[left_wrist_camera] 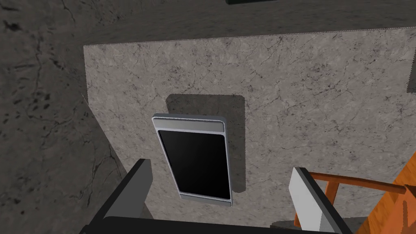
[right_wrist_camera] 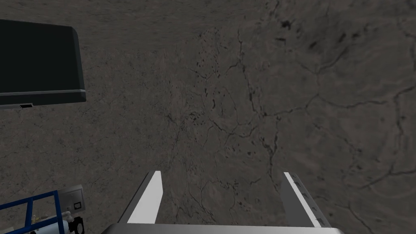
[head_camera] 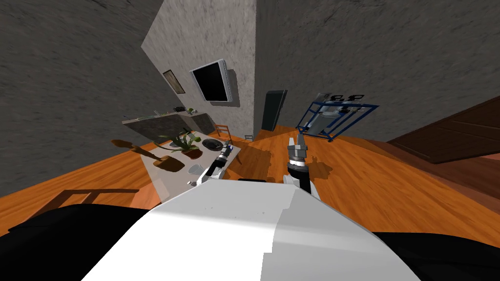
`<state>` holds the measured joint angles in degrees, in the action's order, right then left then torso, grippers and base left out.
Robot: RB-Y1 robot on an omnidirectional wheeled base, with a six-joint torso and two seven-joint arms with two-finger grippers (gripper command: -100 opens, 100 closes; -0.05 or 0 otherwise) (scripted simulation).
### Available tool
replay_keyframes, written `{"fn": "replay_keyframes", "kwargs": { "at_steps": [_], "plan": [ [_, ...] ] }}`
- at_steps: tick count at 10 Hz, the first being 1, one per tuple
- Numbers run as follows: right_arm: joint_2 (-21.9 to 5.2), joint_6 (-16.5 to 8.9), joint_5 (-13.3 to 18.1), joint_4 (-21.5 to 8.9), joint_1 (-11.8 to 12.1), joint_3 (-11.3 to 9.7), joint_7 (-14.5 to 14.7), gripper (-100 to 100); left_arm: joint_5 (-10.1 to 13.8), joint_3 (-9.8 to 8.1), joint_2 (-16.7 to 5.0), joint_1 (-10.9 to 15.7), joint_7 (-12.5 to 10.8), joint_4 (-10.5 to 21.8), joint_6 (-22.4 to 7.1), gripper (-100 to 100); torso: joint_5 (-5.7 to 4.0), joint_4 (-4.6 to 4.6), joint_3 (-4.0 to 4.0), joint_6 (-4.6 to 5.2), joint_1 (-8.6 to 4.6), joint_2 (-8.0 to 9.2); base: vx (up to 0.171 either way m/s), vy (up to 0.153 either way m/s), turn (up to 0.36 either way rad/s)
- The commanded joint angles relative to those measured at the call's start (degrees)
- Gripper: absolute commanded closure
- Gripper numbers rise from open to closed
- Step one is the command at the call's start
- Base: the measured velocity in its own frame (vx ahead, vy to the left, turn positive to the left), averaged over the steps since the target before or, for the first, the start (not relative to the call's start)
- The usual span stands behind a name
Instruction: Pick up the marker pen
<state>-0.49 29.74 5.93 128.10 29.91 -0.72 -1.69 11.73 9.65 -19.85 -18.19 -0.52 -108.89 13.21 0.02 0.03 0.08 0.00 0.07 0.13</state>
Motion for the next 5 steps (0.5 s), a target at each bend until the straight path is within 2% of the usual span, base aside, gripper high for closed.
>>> {"fn": "replay_keyframes", "kwargs": {
  "at_steps": [1, 2, 3, 5],
  "plan": [
    [0.0, 0.0, 0.0, 0.0, 0.0, 0.0, 0.0, 0, 0.54, 0.95, -0.36, -0.29, 0.71, 1.67, -0.55, -100, 0.0, 0.0, 0.0, 0.0, 0.0, 0.0, -0.035, 0.01, -0.065],
    [0.0, 0.0, 0.0, 0.0, 0.01, 0.0, 0.0, 0, 2.1, 2.18, -1.7, 0.62, 1.63, 3.84, -2.33, -100, 0.0, 0.0, 0.0, -0.03, 0.0, 0.0, -0.032, 0.005, -0.116],
    [0.0, 0.0, 0.0, 0.0, 0.0, 0.0, 0.0, 0, 2.1, 2.18, -1.7, 0.62, 1.63, 4.56, -2.33, -100, 0.0, 0.0, -0.01, 0.0, -0.01, -0.02, -0.026, 0.005, -0.057],
    [0.0, 0.0, 0.0, 0.0, 0.0, 0.0, 0.0, 0, 5.33, 4.51, -4.29, 2.49, 3.61, 9.3, -5.74, -100, 0.0, -0.01, -0.02, -0.01, 0.01, -0.04, -0.038, 0.015, -0.136]
  ]
}}
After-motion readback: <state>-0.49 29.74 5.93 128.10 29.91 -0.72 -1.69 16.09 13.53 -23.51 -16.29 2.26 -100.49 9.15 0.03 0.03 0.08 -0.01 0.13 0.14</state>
